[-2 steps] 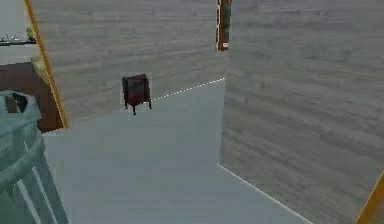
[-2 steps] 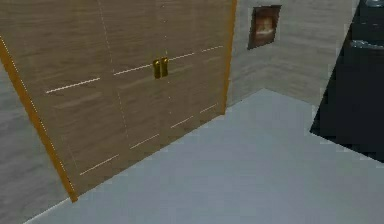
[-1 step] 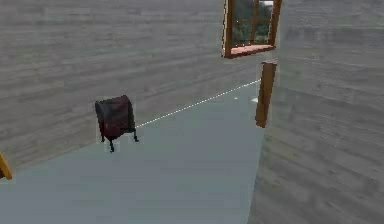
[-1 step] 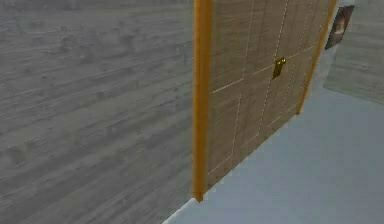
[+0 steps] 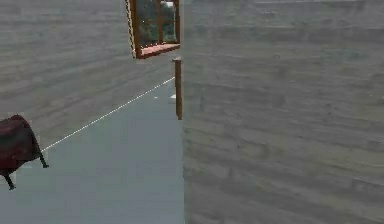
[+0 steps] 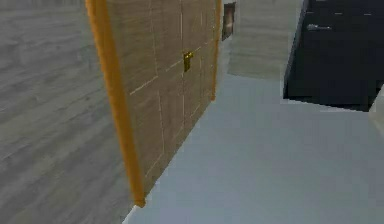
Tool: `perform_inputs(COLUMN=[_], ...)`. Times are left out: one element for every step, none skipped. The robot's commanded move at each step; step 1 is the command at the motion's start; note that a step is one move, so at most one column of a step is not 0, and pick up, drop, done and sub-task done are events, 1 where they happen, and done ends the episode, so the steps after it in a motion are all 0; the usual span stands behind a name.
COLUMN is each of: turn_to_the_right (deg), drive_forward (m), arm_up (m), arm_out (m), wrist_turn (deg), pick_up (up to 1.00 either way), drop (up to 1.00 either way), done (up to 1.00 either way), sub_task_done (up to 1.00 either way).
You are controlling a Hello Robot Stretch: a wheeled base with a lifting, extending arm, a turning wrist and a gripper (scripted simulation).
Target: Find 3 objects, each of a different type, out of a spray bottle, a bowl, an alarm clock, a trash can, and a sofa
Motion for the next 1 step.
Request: perform_inputs(turn_to_the_right=[0.0], drive_forward=[0.05], arm_up=[0.00], arm_out=[0.00], wrist_turn=[0.0], pick_up=[0.00], drop=[0.00], done=[0.00], sub_task_done=[0.00])
